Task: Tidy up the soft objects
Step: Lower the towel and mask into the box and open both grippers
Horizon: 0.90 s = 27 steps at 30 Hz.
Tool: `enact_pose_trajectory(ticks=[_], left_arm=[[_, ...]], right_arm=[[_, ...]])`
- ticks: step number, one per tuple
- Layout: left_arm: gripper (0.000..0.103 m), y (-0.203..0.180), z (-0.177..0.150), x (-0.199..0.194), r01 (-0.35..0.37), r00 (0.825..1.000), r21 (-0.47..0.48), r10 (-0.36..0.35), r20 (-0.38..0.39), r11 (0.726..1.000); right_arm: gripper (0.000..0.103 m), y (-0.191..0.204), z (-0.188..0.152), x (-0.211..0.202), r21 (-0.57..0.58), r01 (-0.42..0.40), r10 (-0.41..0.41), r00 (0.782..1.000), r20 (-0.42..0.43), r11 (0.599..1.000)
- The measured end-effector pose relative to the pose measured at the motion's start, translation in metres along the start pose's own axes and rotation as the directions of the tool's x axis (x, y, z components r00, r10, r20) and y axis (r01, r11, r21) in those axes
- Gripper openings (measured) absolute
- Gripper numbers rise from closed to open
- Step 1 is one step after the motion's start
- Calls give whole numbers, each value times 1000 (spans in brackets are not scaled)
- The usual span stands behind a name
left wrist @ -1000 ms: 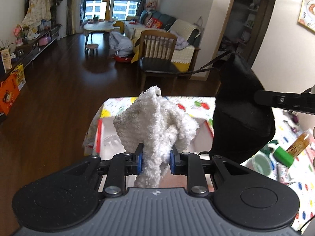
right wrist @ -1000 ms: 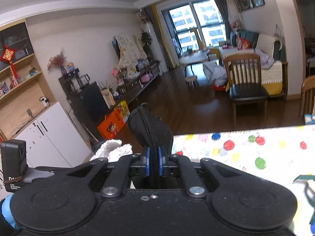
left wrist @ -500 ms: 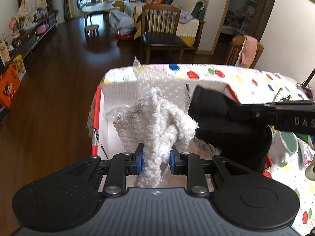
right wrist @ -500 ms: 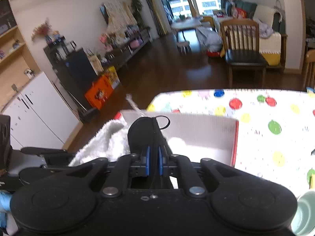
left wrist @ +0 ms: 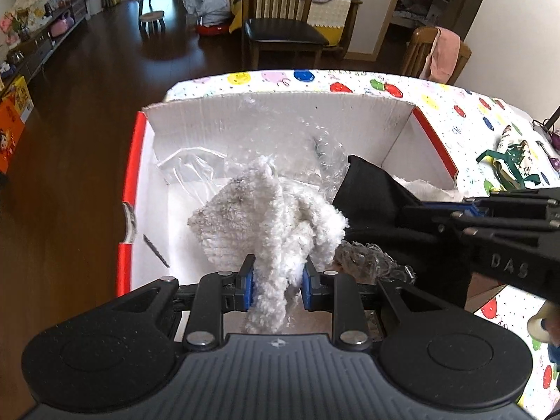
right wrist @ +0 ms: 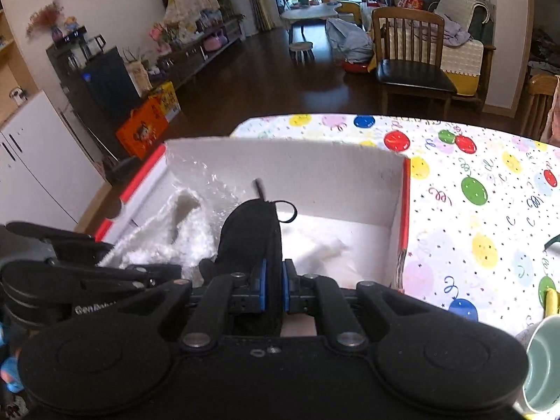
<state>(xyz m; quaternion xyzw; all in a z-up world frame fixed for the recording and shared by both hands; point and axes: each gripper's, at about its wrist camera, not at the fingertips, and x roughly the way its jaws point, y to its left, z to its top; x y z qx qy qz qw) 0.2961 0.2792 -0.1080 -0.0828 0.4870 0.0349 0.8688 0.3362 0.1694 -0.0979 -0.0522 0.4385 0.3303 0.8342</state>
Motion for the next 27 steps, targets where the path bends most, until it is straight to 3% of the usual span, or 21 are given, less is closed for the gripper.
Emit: enact_pose_trajectory(ticks=[7,11,13,14,15,22,27], left_arm=[[25,2,0,7,11,999,-9,-11,-31,1000],[32,4,-1,5,9,999,-14,-9,-34,1000],[56,7,-2,3,13,999,-24,-14,-35,1000],[78,8,-2,1,14,999,-31,-15,-33,999],[82,9,-3,-1,17,1000,-36,-18,-22,999],[82,16,-2,-21,42,999,-76,-39,34,996],[82,12,-3,-46,17,995,-65,-10,101,998]], right_arm=[[9,1,-6,2,-4,14,-14,1000,-22,1000],[9,-1,-4,0,8,4,-4,1000,-30,1000],[10,-3,-1,-2,28,-1,1,1000,-26,1000],[11,-4,-1,-4,36,-3,4,1000,-22,999],[12,-5,0,-6,40,-5,6,1000,-17,999],[22,-12,2,-21,51,-13,12,1000,13,999],[37,-13,2,-42,42,-27,24,998,58,999]])
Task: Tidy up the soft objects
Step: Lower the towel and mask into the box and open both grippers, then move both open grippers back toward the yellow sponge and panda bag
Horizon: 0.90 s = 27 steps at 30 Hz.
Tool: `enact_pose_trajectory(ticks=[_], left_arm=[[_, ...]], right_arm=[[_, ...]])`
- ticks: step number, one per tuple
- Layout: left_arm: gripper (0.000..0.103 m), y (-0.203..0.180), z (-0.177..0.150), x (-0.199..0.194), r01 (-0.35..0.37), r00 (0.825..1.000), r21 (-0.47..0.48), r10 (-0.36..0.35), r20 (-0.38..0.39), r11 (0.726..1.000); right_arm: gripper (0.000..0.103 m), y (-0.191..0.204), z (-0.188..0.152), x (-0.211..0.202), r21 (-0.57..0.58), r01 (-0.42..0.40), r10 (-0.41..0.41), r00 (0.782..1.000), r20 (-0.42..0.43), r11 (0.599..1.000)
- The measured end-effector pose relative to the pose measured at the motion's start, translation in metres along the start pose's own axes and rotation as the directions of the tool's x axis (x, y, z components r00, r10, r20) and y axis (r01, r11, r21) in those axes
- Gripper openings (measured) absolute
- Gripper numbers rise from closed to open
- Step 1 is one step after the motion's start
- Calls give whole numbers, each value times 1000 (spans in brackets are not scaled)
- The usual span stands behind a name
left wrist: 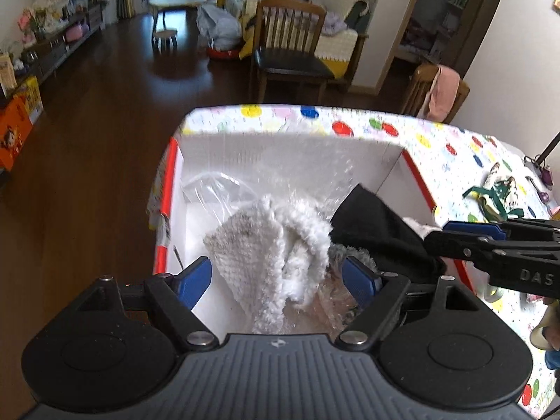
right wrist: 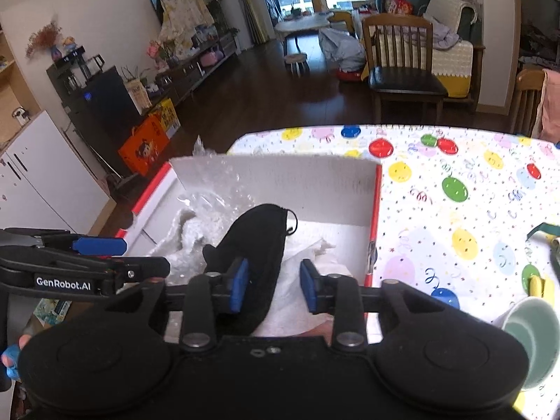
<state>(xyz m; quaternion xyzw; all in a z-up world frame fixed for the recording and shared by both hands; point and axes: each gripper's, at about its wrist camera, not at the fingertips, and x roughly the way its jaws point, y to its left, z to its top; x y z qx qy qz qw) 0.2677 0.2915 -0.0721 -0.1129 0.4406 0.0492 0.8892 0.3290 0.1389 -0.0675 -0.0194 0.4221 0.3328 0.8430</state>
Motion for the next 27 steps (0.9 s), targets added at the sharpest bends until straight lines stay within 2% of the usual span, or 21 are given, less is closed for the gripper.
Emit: enact_pose_trajectory(ticks=[5,14,20,27], left_arm=[[82,-13,-3,-30,-21,996,40,17,87,999],[82,-57,-12,-78,20,981,87,-36,189,996],[82,-103,-16,-93,62,974,101,-83,212,993],[84,-164,-24,-90,111,971,117,-132,197,987]], right_arm=[[46,2,-2,-28,-28,-29,31,998,55,999],[59,-7,-15,-89,-65,-79,88,987,135,995],[64,-38,-29,-135,-48,-88,95,979,178,995],[79,-89,-55,-181,-38,-51,58,975,215,998]])
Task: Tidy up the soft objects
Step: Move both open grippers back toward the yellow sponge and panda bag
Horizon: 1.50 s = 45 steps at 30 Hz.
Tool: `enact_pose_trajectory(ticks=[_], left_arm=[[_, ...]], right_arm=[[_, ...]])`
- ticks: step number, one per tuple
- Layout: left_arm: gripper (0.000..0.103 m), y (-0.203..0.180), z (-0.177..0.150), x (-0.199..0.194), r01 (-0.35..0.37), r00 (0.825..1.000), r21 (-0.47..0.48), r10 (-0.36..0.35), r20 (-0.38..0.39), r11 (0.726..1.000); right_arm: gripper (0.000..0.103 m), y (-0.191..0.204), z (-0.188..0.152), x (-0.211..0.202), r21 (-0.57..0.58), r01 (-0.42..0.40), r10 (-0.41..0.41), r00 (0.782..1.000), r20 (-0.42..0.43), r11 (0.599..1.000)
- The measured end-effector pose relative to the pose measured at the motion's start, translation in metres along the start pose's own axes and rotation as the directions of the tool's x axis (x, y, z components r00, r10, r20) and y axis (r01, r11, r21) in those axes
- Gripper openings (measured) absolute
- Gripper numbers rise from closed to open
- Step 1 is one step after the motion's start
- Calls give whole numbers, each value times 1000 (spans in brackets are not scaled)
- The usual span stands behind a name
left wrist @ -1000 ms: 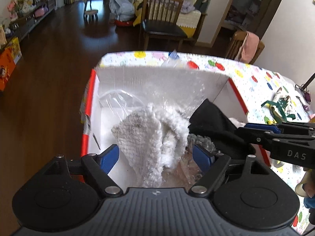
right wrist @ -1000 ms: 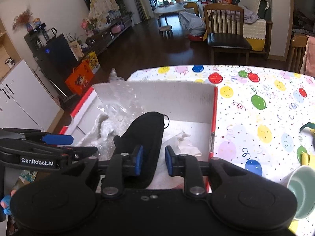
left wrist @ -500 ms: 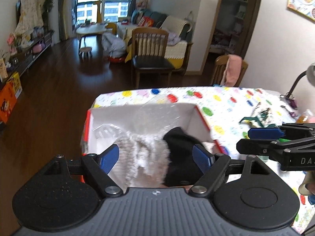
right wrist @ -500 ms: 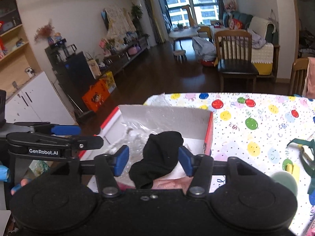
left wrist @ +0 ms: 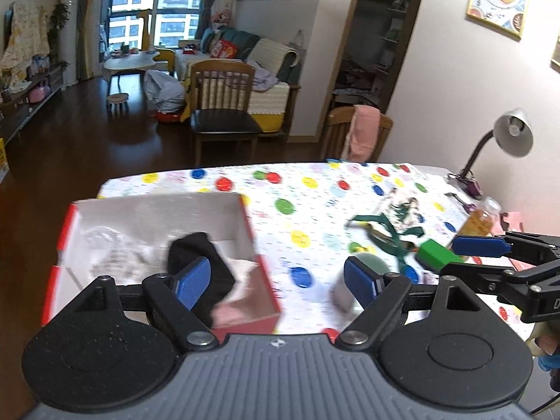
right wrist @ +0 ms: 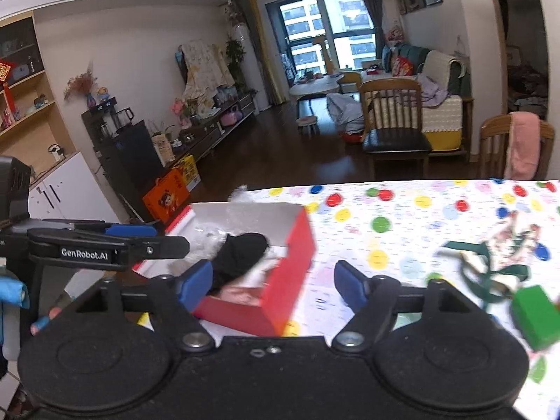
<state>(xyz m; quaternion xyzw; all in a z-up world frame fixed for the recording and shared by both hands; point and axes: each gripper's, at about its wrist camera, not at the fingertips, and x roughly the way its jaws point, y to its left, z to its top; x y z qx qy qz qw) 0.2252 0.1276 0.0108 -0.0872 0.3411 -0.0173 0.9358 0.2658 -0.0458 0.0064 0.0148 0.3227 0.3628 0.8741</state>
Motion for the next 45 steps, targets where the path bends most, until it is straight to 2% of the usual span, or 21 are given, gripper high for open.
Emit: enact_pose_trajectory(ticks=[6,13,15,17,21,25,29,31,34,37,40,45], left_arm=[[88,-48,-5,17,36,999,0,-36,-28,999],[89,-103,-6,45,60,997,21,-59,-43,998],[99,-119,-5,54,68,997,27,-67,-42,997],[103,-134,-2,64,69,997,30,-68,-42,997],[103,-160,4,87,74,996,37,-72,-51,997],[103,-177,12,118,101,989,-5,-101,-106,995],[103,-191,23,150,76,986,-5,-76,-148,997],[103,-196,27,168,63,981,-4,-63,-182,998],[103,-201,32,197,78,962,-28,-83,-260,997],[103,-207,34,223,58,948,-24,-63,-313,998],[103,-211,34,243,33,941,-8,-33,-336,999],[103,-217,30,278,9,920,12,-3,-391,1000]], right_arm=[[87,-45,-17,-33,23,38,-38,999,10,999],[89,-90,-43,-51,38,91,-91,996,-9,995],[89,-103,-52,-54,38,109,-109,994,-21,993],[89,-117,-61,-57,45,124,-123,992,-32,991],[89,-144,-76,-64,70,145,-142,988,-56,987],[89,-170,-88,-66,87,161,-154,985,-82,983],[90,-192,-96,-65,133,183,-170,980,-108,974],[90,-202,-98,-62,160,201,-183,976,-120,966],[92,-217,-100,-55,201,230,-203,968,-147,952],[94,-226,-101,-47,230,252,-216,962,-169,940],[94,-234,-99,-36,269,268,-219,955,-199,925],[95,-245,-98,-10,332,292,-216,944,-247,897]])
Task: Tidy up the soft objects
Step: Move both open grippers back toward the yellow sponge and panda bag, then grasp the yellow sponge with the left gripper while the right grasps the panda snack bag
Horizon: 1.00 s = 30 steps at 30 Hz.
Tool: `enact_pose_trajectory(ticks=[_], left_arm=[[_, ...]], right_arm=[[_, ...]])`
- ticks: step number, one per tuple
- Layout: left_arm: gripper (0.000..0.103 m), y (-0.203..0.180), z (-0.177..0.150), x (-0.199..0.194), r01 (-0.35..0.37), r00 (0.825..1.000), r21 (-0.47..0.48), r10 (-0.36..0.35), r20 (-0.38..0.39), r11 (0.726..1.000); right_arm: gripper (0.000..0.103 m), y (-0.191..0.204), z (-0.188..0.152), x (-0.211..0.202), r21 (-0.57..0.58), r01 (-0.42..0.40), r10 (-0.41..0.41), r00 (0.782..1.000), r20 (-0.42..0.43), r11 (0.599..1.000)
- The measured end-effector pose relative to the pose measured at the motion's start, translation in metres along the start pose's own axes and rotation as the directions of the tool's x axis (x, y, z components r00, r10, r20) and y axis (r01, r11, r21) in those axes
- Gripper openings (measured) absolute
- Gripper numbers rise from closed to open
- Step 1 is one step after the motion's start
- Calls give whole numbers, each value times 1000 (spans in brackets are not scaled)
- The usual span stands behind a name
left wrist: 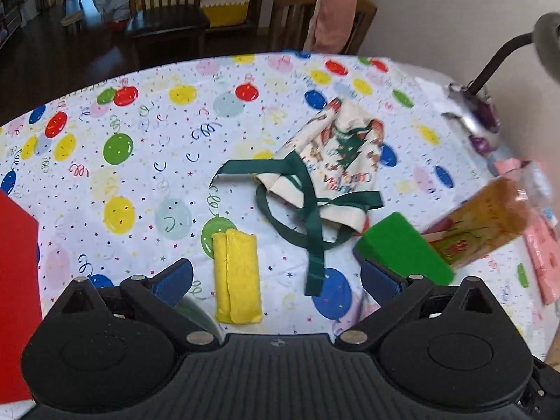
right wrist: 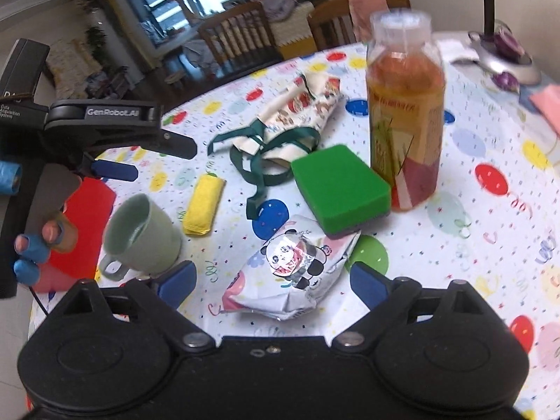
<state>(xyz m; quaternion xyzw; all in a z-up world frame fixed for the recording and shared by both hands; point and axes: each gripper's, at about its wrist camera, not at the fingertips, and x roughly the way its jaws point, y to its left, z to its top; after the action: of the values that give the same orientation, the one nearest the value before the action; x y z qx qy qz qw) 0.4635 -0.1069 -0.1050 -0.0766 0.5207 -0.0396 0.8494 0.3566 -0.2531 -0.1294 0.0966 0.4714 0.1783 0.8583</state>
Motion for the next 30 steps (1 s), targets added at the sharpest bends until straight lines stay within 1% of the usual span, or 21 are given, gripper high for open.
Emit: enact_pose_trajectory(ticks=[5,8,11,12,17,20,22,24,25,28,30], left_arm=[[103,0,7,32,-59,996,4,59,-64,998],[103,-2,8,47,-105,990,33,107,-90,994],[103,-2,10,58,-117,987,48,122,-109,992],[103,-1,11,63,-129,984,43,134,-122,991],[102,4,11,82,-133,978,15,133,-161,991],[102,4,11,89,-151,974,17,152,-166,988],[100,4,10,92,-158,974,18,159,-165,987],[92,4,9,95,-158,973,22,160,-169,987],[90,4,8,96,-162,971,24,163,-172,987],[82,4,8,99,-166,970,24,167,-176,986],[67,3,7,100,-171,969,24,173,-178,985]], right_arm=[[95,5,7,27,25,35,-34,999,-42,999],[95,8,11,40,44,49,-46,997,-60,998],[95,9,14,51,46,73,-69,994,-81,996],[95,9,14,55,45,84,-80,993,-91,995],[95,9,15,69,73,151,-141,981,-130,986],[97,12,16,73,82,173,-160,978,-137,982],[96,14,16,75,73,214,-202,969,-139,974],[96,15,13,79,59,244,-233,960,-155,968],[96,15,11,81,57,255,-243,956,-163,965],[96,15,8,84,63,257,-243,953,-182,964],[95,16,6,85,60,262,-248,952,-180,963]])
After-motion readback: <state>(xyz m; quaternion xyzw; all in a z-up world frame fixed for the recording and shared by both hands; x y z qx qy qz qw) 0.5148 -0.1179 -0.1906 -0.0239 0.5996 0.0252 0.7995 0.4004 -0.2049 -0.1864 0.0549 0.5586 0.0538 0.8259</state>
